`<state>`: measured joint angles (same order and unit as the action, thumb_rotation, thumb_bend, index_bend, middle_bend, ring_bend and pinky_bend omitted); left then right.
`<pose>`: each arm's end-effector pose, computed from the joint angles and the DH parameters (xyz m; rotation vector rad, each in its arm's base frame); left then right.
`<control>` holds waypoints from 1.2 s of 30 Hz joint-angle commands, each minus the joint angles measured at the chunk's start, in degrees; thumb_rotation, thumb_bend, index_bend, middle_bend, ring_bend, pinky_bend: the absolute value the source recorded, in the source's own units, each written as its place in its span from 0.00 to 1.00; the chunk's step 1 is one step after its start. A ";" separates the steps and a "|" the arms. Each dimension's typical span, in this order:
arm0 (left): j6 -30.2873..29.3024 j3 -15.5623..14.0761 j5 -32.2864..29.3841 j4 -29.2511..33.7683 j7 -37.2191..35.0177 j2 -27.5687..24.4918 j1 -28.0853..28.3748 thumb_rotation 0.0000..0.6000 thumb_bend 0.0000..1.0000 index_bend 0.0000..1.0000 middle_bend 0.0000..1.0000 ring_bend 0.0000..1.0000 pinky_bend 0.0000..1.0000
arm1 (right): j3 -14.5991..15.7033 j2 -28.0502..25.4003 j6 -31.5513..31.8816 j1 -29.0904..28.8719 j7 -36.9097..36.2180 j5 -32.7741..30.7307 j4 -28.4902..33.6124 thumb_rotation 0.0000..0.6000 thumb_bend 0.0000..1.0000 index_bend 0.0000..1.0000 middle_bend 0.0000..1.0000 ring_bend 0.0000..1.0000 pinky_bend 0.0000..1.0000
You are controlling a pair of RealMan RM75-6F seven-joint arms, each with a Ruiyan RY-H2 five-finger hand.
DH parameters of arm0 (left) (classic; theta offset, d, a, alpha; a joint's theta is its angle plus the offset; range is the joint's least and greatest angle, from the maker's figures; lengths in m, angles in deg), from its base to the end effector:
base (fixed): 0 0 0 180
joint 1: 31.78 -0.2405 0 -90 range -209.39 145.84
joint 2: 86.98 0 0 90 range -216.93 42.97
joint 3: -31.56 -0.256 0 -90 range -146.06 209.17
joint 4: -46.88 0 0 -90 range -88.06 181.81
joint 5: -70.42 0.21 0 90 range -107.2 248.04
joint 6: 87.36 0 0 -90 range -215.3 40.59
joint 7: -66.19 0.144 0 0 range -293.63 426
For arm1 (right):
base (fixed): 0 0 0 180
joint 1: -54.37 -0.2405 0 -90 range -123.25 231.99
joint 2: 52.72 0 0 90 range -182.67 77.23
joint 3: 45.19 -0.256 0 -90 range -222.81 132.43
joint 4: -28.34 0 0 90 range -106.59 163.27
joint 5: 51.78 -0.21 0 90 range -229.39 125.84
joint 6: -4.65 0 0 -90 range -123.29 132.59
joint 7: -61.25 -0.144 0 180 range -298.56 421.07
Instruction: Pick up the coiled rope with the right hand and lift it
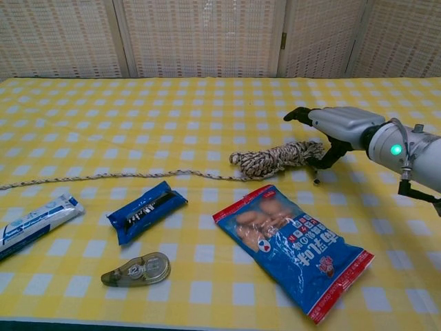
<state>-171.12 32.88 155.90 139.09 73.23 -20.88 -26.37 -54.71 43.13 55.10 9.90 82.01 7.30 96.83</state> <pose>-0.3112 0.1780 0.1418 -1.4445 -0.8673 -0.8108 -0.1846 -0.3730 -0.0415 1.8311 -0.9277 0.7485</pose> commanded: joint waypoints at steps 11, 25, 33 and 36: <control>0.30 -0.08 -0.16 0.48 0.41 -0.20 0.07 1.00 0.25 0.08 0.01 0.02 0.00 | 2.30 -7.12 -1.40 0.51 -4.81 8.76 7.34 1.00 0.46 0.04 0.13 0.12 0.00; 0.83 -0.35 -1.15 0.43 0.13 -0.41 -0.31 1.00 0.25 0.08 0.01 0.02 0.00 | 1.98 -0.46 -5.50 -2.66 -1.76 6.92 -1.36 1.00 0.46 0.15 0.19 0.18 0.00; 0.88 -0.30 -1.20 0.15 -0.08 -0.36 -0.30 1.00 0.25 0.08 0.01 0.02 0.00 | 1.70 0.97 -4.41 -2.79 -2.79 8.36 -2.93 1.00 0.46 0.25 0.27 0.24 0.00; 0.93 -0.31 -1.20 0.06 -0.19 -0.33 -0.29 1.00 0.25 0.08 0.01 0.02 0.00 | 1.62 1.25 -4.21 -2.83 -2.98 8.70 -3.35 1.00 0.46 0.28 0.29 0.26 0.00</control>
<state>-170.18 32.58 154.69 139.15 73.04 -21.20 -26.66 -53.08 44.34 50.86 7.08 79.04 15.95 93.51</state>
